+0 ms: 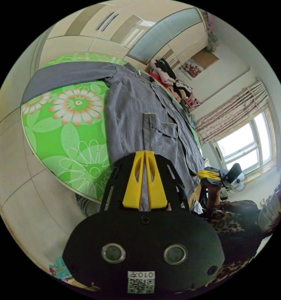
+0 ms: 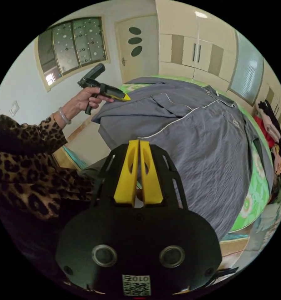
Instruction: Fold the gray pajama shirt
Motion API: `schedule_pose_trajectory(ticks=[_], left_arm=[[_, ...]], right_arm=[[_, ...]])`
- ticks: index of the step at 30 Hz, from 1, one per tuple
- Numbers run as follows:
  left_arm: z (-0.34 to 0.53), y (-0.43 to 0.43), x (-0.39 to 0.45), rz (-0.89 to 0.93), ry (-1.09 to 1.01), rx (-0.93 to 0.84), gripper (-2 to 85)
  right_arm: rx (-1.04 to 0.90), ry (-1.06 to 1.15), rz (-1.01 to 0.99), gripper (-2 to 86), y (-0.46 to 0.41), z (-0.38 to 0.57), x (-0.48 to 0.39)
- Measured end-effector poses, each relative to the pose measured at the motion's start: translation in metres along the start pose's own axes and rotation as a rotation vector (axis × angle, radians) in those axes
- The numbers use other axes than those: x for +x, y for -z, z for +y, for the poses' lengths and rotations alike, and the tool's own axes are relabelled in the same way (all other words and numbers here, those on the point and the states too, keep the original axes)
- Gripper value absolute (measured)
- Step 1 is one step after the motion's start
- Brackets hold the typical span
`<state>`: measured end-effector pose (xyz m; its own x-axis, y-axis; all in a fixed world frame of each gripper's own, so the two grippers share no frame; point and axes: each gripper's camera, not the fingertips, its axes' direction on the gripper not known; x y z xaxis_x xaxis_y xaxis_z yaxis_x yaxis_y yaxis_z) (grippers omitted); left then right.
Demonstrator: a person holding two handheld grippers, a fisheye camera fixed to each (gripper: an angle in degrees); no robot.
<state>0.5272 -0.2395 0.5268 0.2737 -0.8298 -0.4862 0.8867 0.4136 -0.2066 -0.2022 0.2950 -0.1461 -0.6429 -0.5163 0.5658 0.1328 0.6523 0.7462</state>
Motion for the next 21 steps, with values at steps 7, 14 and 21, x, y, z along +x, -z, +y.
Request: schedule_pose_trajectory(ticks=[7,14,21], left_arm=[[-0.018,0.013,0.022,0.025,-0.023,0.035,0.0],[-0.074,0.008,0.046,-0.032,-0.074,0.018,1.6],[-0.121,-0.023,0.051,-0.042,-0.127,-0.031,4.3]], right_arm=[[0.218,-0.311,-0.289,1.3,0.043,0.030,0.105],[0.379,-0.500,-0.378,1.0,0.079,0.072,0.185],[0.453,-0.618,-0.429,0.9,0.093,0.095,0.232]])
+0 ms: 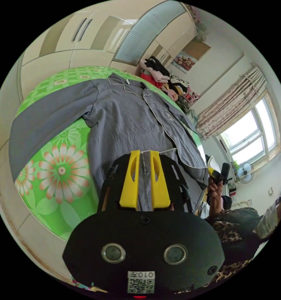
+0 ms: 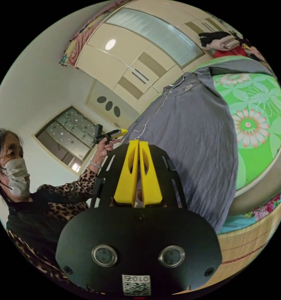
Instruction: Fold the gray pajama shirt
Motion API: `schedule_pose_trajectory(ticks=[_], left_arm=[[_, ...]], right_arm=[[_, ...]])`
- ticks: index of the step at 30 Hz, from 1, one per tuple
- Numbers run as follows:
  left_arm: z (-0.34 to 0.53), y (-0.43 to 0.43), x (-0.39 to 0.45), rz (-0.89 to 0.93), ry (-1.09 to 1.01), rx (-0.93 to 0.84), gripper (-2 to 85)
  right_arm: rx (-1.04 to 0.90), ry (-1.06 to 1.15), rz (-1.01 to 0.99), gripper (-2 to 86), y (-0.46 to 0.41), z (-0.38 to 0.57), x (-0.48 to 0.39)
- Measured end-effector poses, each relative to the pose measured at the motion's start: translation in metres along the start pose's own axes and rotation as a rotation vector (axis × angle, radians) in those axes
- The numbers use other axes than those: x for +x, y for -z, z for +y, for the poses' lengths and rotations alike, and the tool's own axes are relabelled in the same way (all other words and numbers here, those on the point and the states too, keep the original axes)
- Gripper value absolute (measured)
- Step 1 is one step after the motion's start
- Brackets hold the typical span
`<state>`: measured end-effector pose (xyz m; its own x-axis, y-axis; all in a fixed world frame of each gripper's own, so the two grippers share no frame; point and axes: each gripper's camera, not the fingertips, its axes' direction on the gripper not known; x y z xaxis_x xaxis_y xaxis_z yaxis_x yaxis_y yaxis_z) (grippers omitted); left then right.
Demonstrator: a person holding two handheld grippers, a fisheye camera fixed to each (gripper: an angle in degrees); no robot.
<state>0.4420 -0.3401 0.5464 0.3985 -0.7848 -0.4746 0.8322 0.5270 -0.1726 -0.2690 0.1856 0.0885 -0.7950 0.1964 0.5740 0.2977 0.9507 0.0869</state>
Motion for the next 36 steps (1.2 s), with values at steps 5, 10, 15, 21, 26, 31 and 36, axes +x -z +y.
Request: schedule_pose_trajectory(ticks=[5,10,15,21,26,31,36], left_arm=[[-0.009,-0.017,-0.016,0.087,0.018,-0.022,5.8],[-0.016,-0.029,-0.021,0.147,-0.039,-0.055,7.9],[-0.025,-0.043,-0.021,0.197,-0.093,-0.115,8.0],[-0.025,-0.048,-0.012,0.236,-0.158,-0.133,2.8],[-0.022,-0.051,0.006,0.170,-0.216,-0.184,0.5],[-0.012,-0.029,0.042,0.237,-0.279,-0.129,0.1],[0.023,-0.009,0.092,0.273,-0.376,-0.086,0.0]], right_arm=[[0.012,-0.014,-0.037,0.9,0.014,-0.015,0.017],[-0.003,0.006,-0.014,1.0,0.017,-0.031,0.019],[-0.016,0.010,-0.014,1.0,0.020,-0.043,0.022],[-0.009,0.006,-0.039,1.1,0.027,-0.052,0.027],[-0.001,-0.013,-0.084,1.2,0.033,-0.058,0.033],[-0.008,-0.011,-0.112,1.2,0.036,-0.061,0.035],[0.045,-0.062,-0.224,1.3,0.043,-0.058,0.048]])
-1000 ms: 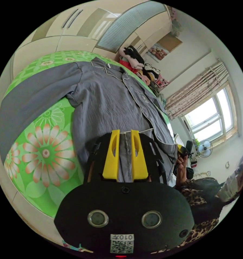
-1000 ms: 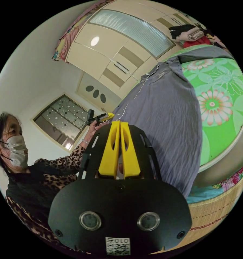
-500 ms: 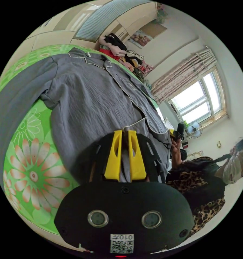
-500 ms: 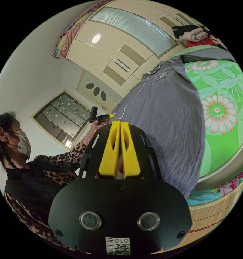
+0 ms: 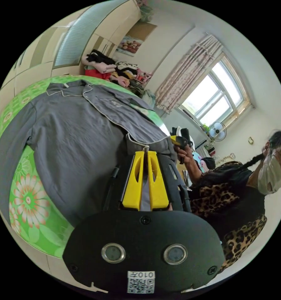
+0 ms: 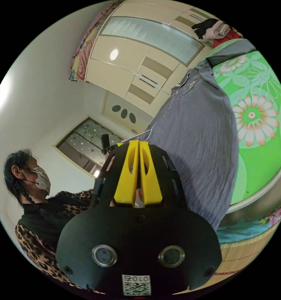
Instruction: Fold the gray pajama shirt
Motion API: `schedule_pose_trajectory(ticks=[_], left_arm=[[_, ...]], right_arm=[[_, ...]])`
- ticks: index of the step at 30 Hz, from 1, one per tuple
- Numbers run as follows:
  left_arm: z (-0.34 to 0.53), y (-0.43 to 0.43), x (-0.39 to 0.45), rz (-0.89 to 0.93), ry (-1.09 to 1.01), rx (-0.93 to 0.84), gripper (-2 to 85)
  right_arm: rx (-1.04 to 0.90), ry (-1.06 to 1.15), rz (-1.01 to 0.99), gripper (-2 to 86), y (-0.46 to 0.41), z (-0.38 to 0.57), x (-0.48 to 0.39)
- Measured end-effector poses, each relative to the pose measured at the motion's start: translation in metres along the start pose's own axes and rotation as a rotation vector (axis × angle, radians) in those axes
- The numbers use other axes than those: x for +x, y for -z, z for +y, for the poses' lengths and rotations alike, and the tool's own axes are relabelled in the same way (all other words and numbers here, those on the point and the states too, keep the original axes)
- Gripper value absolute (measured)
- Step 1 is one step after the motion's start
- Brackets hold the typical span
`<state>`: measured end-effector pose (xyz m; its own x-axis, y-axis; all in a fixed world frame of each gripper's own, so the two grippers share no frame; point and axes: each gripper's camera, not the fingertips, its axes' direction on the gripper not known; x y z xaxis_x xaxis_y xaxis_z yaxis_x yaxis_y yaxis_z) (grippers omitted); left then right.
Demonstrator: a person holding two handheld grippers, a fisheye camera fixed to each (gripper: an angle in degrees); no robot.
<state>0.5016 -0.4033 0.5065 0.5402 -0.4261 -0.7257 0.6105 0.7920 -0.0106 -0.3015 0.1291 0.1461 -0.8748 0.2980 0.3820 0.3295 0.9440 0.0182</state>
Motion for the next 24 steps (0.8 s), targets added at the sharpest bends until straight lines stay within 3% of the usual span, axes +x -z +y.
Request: schedule_pose_trajectory(ticks=[9,18,22,24], left_arm=[[0.056,-0.055,0.058,-0.053,-0.028,-0.052,0.1],[0.085,-0.090,0.049,-0.080,0.028,-0.067,0.2],[0.093,-0.087,0.050,-0.091,0.016,-0.024,0.2],[0.099,-0.067,0.040,0.012,0.052,0.072,0.2]], right_arm=[[-0.035,0.032,0.088,1.3,-0.015,0.004,-0.008],[-0.046,0.033,0.095,1.1,-0.031,0.018,-0.010],[-0.044,-0.004,-0.127,0.9,-0.030,0.025,-0.002],[-0.033,0.042,-0.172,0.8,-0.028,0.029,-0.012]])
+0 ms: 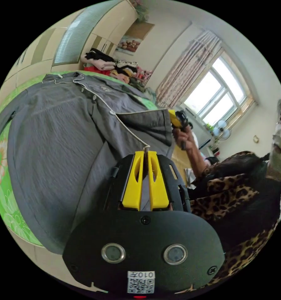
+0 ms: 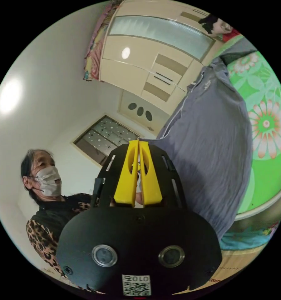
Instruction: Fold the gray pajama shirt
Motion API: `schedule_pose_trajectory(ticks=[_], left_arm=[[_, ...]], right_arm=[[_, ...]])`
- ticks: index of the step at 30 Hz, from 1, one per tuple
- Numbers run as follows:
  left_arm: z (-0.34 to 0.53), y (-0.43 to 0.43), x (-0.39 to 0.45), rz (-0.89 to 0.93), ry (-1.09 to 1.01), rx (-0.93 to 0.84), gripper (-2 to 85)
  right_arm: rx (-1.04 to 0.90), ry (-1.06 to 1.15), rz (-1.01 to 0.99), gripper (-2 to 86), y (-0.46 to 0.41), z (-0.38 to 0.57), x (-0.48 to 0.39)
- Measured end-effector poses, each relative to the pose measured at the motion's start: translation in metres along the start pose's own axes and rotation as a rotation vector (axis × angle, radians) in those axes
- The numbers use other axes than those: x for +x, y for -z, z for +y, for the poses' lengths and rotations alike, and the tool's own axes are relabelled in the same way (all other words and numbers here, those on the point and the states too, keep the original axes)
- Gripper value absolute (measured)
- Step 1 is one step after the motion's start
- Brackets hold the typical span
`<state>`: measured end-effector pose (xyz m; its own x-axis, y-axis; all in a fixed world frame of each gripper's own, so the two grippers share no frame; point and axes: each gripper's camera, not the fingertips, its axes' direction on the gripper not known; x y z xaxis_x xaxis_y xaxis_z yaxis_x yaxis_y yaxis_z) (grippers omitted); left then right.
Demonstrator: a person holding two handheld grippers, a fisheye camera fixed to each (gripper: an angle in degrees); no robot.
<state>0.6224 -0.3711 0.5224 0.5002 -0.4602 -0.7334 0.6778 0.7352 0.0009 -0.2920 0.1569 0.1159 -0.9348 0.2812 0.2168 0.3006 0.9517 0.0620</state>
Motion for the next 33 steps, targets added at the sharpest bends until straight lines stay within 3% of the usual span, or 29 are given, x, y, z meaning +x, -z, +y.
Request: schedule_pose_trajectory(ticks=[8,16,23,33], left_arm=[[-0.001,0.063,-0.019,0.151,0.057,0.186,0.2],[-0.019,0.073,-0.012,0.146,0.028,0.127,0.3],[-0.019,0.069,-0.015,0.127,0.023,0.081,0.3],[-0.016,0.072,-0.026,0.181,0.049,0.120,0.3]], right_arm=[[-0.218,0.222,0.003,1.0,-0.082,0.009,-0.073],[-0.527,0.275,0.106,1.9,-0.209,0.050,-0.080],[-0.531,0.448,0.684,6.1,-0.253,0.104,-0.105],[-0.719,0.705,0.912,6.9,-0.336,0.165,-0.121]])
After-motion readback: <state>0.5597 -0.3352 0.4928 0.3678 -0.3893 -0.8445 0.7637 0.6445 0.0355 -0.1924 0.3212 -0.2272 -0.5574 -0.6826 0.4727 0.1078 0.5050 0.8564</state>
